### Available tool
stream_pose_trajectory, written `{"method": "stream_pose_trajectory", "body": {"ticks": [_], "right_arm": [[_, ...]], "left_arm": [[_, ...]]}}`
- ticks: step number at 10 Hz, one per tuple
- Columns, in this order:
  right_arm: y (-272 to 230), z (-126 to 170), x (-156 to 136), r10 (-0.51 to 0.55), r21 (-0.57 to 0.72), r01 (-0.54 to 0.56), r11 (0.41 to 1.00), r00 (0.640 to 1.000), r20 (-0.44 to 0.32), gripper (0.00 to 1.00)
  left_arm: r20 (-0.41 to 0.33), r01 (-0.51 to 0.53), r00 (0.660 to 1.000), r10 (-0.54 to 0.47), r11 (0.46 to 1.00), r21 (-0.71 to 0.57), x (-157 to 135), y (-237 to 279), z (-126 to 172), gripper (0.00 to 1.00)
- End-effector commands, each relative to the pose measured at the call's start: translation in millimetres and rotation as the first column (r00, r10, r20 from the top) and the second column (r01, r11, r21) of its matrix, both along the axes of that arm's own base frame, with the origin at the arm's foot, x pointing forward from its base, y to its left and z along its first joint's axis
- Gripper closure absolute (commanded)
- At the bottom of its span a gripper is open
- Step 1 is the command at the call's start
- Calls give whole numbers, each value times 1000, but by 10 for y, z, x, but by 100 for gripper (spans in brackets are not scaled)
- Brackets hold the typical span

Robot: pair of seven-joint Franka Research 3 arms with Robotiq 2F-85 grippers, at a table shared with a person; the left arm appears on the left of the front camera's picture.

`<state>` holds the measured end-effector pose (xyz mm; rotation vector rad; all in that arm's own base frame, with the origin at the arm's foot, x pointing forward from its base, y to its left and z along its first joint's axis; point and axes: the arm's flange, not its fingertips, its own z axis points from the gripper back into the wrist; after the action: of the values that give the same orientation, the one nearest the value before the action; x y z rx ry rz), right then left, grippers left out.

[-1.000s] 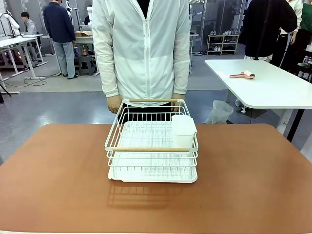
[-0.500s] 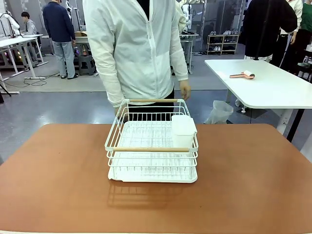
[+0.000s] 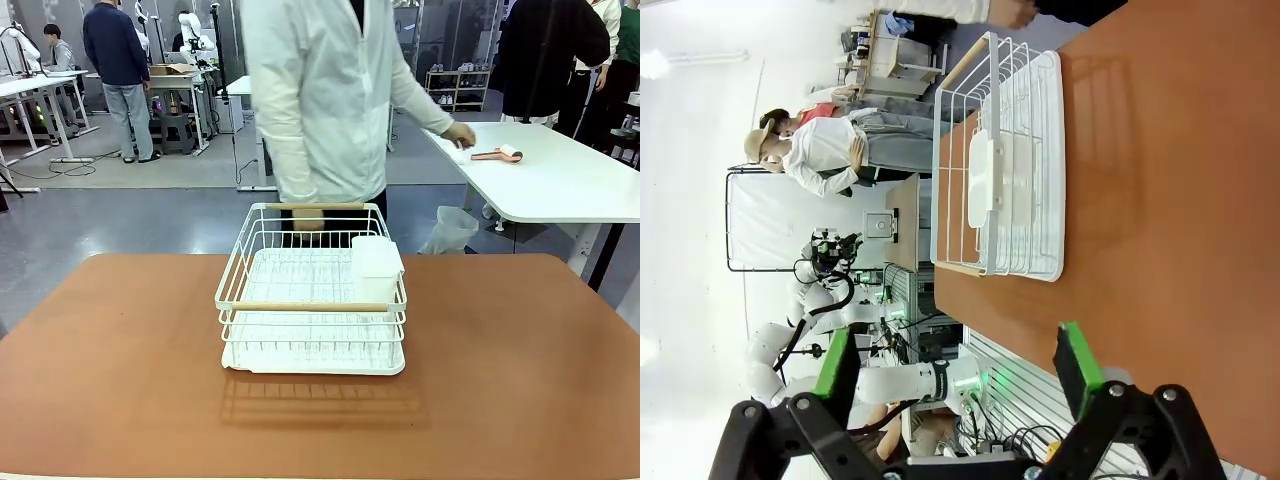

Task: Clean the table.
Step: Pick up the Lint Roller when the human hands it over.

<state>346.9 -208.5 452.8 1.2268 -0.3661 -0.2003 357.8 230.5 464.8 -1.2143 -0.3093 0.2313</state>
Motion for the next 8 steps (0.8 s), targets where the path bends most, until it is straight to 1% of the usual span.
{"method": "stream_pose_trajectory", "body": {"ticks": [1,8], "right_arm": [[1,17,-19,5,6,-5,1000,1000,8,0],[1,17,-19,5,6,-5,1000,1000,8,0]], "left_arm": [[7,1,1000,0,1000,-10,-14,12,2,0],[7,1,1000,0,1000,-10,-14,12,2,0]]}}
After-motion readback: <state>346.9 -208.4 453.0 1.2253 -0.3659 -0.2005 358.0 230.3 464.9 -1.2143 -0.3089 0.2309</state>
